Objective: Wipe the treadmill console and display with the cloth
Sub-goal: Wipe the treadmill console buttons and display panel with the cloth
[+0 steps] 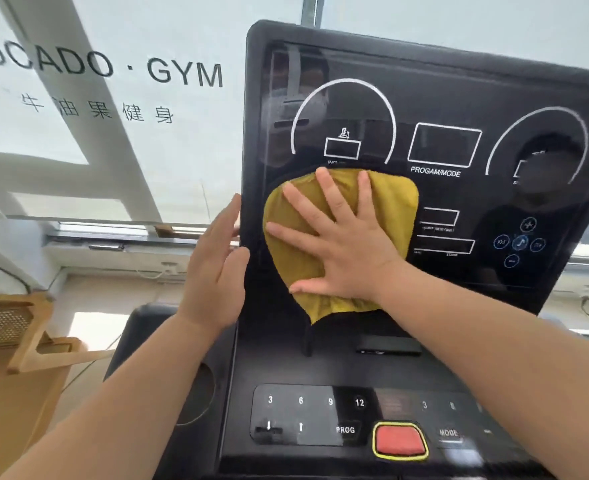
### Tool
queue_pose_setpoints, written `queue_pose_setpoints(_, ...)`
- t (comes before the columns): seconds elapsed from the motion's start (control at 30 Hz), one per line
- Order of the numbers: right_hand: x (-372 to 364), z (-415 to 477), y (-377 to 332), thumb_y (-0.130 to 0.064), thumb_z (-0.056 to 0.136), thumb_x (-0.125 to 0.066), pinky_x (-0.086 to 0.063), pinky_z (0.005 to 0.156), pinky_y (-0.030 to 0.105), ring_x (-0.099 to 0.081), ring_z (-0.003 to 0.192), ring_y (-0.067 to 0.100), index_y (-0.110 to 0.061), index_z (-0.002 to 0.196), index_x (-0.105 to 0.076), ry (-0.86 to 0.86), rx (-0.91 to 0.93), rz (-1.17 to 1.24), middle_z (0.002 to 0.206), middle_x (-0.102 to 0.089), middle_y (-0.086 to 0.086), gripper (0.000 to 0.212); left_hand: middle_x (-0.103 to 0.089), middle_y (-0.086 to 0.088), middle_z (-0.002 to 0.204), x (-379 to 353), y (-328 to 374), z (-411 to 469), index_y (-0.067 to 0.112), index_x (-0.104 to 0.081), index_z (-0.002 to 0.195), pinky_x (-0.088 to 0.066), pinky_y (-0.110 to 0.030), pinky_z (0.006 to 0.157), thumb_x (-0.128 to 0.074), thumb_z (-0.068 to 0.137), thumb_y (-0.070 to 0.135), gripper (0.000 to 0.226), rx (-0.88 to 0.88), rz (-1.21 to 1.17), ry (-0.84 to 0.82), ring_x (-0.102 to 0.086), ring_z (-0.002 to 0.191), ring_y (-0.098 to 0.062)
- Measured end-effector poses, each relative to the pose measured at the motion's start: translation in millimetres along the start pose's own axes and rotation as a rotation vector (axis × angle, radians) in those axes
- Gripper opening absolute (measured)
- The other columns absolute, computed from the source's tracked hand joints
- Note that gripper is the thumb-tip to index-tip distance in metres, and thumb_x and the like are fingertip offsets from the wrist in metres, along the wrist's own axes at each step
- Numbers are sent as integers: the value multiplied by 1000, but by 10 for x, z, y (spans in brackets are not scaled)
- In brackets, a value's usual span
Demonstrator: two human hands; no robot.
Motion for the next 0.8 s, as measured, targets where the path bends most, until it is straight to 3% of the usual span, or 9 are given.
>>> queue_pose_setpoints(0.1,131,153,141,-93,83,-29,14,113,77,5,156,48,-46,163,-5,52,165,-62,174,2,5,95,-46,8,156,0,-55,-7,27,-36,156,-38,-50,115,-38,90,27,66,6,-86,-11,-46,140,-19)
queue_pose_setpoints(0.23,545,597,812,-96,80,-31,9,112,78,0,155,51,-43,163,-11,123,16,-64,174,-2,9,100,-47,10,155,29,-23,-9,28,-39,155,-38,-49,115,-37,89,15,67,12,-109,-33,-47,138,-15)
queue_pose_setpoints(0.3,678,746,1000,-98,77,-30,4,112,80,1,155,52,-44,163,-8,109,-73,-69,174,1,10,103,-53,16,149,26,53,-3,30,-42,152,-44,-42,111,-36,88,13,66,29,-160,-53,-51,133,-7)
queue_pose_setpoints(0.4,700,765,965,-98,76,-29,0,114,81,2,155,51,-45,163,-5,104,-167,-66,173,3,10,105,-64,36,124,1,131,8,33,-48,143,-50,-16,90,-32,87,15,61,92,-291,-84,-57,119,8)
queue_pose_setpoints(0.43,667,733,906,-98,76,-30,0,114,81,2,155,51,-44,163,-5,100,-201,-51,173,3,11,105,-63,39,123,8,113,13,34,-49,142,-49,-16,89,-30,87,17,60,120,-321,-84,-57,118,9)
queue_pose_setpoints(0.57,355,455,310,-95,80,-30,3,115,79,6,156,48,-40,164,-6,67,-144,-7,173,5,10,104,-61,21,138,78,-45,21,38,-59,137,-49,-40,100,-27,91,31,56,200,-398,-33,-57,127,-3)
queue_pose_setpoints(0.7,-26,100,-372,-86,88,-34,9,117,76,11,157,41,-36,165,-8,6,108,12,174,6,5,95,-67,10,132,100,-101,43,32,-67,128,-49,-46,98,-27,90,35,55,255,-470,4,-60,123,-14)
queue_pose_setpoints(0.8,0,97,-251,-83,90,-37,9,120,71,7,159,36,-38,164,-12,30,202,4,174,0,0,90,-66,9,134,100,-121,65,34,-67,129,-48,-52,102,-27,91,33,55,255,-462,-38,-58,126,-16)
Point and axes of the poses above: each hand's wrist, its own z-axis towards the middle knuckle, its own x-axis out of the back of the hand, y = z × x, the point moved 9 cm from there along z, towards the middle knuckle
